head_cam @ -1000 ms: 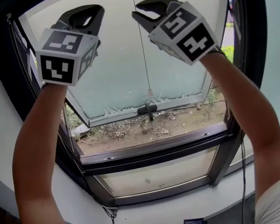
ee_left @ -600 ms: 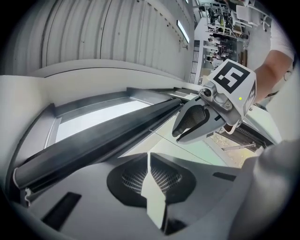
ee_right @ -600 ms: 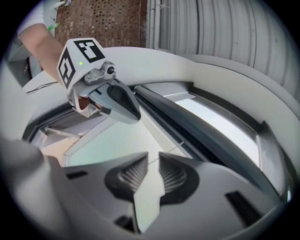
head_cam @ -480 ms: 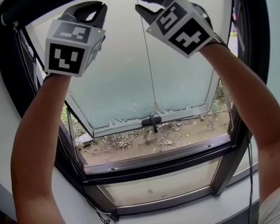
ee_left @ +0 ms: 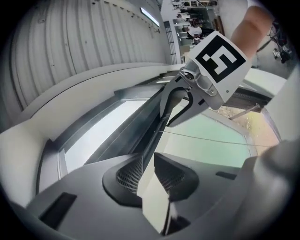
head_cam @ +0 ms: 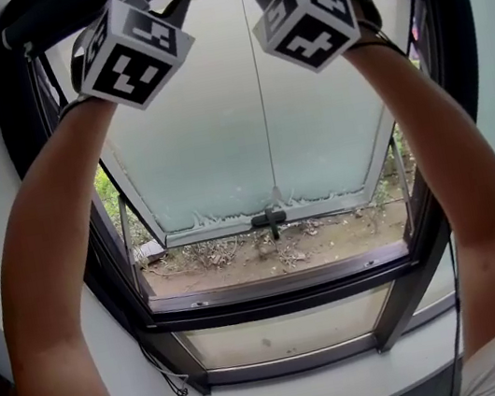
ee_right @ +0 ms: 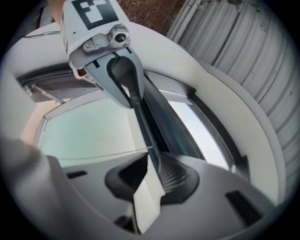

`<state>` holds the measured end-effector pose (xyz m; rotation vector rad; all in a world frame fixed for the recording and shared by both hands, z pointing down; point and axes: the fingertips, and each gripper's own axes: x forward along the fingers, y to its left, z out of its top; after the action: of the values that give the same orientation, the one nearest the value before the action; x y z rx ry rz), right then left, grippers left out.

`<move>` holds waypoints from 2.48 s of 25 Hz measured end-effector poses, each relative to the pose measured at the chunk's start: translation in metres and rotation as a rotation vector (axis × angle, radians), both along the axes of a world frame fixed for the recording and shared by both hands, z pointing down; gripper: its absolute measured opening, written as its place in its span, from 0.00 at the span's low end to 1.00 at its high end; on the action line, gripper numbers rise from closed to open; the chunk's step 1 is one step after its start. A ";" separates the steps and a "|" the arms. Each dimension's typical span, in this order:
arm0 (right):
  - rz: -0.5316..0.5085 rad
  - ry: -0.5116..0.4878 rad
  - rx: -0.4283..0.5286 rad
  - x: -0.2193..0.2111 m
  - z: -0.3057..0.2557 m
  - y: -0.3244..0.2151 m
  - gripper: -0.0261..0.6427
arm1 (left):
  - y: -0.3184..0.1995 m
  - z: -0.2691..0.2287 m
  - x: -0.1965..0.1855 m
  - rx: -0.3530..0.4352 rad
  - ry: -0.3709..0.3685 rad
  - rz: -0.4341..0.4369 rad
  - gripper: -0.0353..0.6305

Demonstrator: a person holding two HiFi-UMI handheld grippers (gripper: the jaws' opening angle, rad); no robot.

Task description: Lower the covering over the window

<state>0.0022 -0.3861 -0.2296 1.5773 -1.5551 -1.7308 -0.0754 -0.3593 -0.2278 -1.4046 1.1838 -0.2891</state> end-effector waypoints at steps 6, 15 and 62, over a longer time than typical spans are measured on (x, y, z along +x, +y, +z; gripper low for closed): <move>0.147 0.107 0.049 0.004 -0.013 -0.009 0.15 | -0.019 -0.008 -0.004 -0.022 -0.062 -0.122 0.21; 0.254 0.236 0.016 0.000 -0.011 -0.016 0.14 | -0.026 -0.015 -0.008 -0.044 -0.111 -0.200 0.21; 0.305 0.313 -0.125 -0.001 0.027 -0.018 0.09 | -0.043 0.023 -0.013 -0.141 -0.243 -0.314 0.17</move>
<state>0.0010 -0.4044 -0.2025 1.3264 -1.1797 -1.5876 -0.0888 -0.4021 -0.2044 -1.2590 1.1955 -0.7553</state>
